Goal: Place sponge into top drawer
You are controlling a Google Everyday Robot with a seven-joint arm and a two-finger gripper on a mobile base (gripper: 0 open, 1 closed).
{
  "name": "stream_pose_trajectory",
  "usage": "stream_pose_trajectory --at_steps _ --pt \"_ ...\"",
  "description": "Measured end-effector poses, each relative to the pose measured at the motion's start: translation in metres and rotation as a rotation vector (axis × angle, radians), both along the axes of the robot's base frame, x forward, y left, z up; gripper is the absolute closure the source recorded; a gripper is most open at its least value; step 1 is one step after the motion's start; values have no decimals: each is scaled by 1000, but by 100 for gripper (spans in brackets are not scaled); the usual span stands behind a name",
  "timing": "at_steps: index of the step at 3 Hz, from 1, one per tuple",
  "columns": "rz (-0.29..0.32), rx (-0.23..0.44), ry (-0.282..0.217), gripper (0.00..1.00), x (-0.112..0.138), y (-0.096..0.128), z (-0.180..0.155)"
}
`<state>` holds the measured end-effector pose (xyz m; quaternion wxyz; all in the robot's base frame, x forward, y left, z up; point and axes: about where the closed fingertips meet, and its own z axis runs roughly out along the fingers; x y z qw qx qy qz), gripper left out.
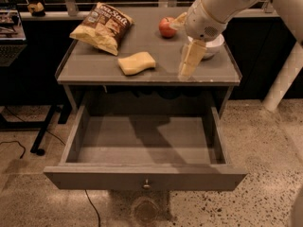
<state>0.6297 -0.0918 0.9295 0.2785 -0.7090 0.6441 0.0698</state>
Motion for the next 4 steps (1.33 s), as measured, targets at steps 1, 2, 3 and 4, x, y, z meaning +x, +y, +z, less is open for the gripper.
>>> stream_pose_trajectory --at_steps 1,2,3,4 --pt "64 0 13 0 31 12 -13" --pt "142 3 31 0 56 33 -25" --pt "184 8 60 0 74 49 -41" --pt "174 22 54 0 76 50 -43"
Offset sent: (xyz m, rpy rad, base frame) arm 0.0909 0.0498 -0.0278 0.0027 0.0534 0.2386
